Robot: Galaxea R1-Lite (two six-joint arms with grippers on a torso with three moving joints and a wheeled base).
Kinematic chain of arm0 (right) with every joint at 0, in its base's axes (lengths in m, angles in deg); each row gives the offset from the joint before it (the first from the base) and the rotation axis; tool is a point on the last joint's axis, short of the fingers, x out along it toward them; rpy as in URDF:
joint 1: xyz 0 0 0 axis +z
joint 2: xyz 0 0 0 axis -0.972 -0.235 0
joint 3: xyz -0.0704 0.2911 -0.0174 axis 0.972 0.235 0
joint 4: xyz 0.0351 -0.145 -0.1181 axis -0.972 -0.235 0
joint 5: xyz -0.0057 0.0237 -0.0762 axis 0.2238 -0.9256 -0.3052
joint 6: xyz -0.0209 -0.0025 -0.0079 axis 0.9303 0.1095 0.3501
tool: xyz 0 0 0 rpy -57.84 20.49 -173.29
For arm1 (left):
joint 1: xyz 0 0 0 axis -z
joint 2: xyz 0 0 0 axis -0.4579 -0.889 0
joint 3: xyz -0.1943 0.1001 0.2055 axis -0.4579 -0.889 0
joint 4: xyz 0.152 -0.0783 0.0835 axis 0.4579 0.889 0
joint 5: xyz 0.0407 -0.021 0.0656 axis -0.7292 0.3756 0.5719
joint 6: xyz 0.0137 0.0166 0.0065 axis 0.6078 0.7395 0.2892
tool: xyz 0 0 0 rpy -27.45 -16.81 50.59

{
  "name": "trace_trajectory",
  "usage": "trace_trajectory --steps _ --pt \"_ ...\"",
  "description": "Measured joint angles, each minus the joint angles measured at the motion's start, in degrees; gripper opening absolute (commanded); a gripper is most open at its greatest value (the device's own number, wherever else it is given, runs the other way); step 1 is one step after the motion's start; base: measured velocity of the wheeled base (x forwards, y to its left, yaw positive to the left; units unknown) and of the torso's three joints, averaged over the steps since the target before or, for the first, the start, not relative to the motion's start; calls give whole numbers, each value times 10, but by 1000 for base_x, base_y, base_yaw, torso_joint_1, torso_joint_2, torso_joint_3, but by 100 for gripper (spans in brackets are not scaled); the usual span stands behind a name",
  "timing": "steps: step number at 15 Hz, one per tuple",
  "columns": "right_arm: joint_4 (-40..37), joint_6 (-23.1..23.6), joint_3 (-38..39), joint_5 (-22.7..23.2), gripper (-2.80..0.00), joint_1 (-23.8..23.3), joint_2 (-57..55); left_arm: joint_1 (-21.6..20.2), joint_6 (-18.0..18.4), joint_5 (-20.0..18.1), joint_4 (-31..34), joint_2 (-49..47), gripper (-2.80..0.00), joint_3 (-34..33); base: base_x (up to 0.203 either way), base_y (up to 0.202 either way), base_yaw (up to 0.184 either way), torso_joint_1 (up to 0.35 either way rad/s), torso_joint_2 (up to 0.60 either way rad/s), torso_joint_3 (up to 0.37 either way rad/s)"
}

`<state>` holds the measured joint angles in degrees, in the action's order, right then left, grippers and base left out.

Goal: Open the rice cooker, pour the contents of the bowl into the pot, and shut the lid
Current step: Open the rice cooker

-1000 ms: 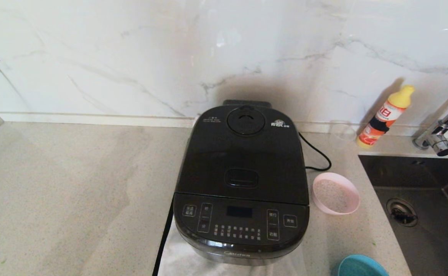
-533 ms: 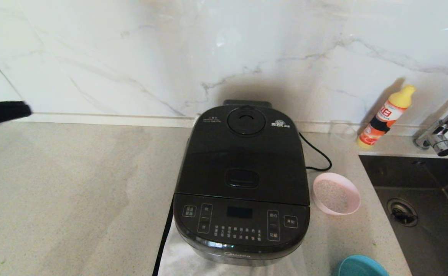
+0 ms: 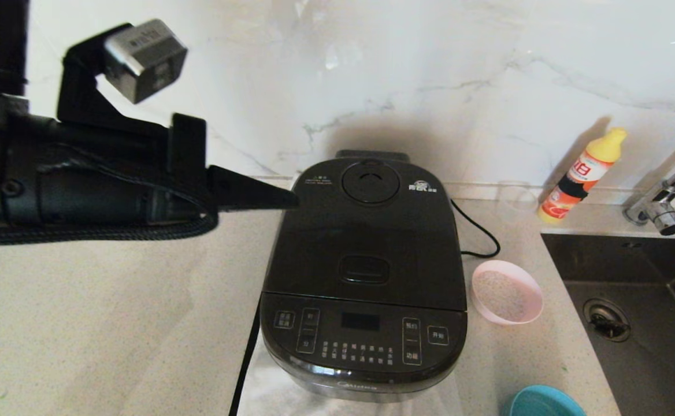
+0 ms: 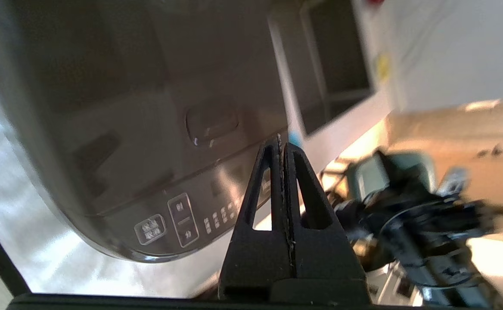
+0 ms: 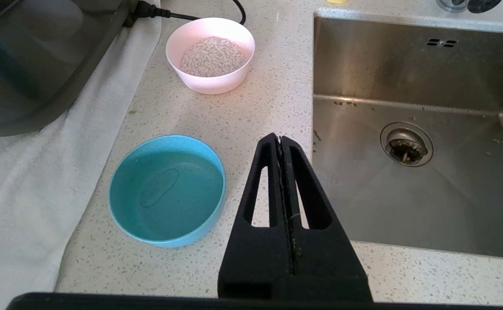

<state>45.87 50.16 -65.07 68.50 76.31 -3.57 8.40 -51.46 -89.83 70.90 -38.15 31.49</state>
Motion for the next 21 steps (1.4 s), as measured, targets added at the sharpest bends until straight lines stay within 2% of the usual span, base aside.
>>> trace_trajectory --steps 3,7,9,14,21 --pt "0 0 0 0 -280 0 0 52 -2 60 -10 -41 -280 -19 0 0 0 0 0 0" --pt "0 0 0 0 -280 0 0 92 -2 92 -19 -76 -280 -37 0 0 0 0 0 0" --pt "0 0 0 0 -280 0 0 102 0 125 -20 -84 -280 -52 0 0 0 0 0 0" --pt "0 0 0 0 -280 0 0 108 3 161 -73 -95 -280 -91 0 0 0 0 0 0" --pt "0 0 0 0 -280 0 0 124 4 202 -111 -125 -280 -98 0 0 0 0 0 0"
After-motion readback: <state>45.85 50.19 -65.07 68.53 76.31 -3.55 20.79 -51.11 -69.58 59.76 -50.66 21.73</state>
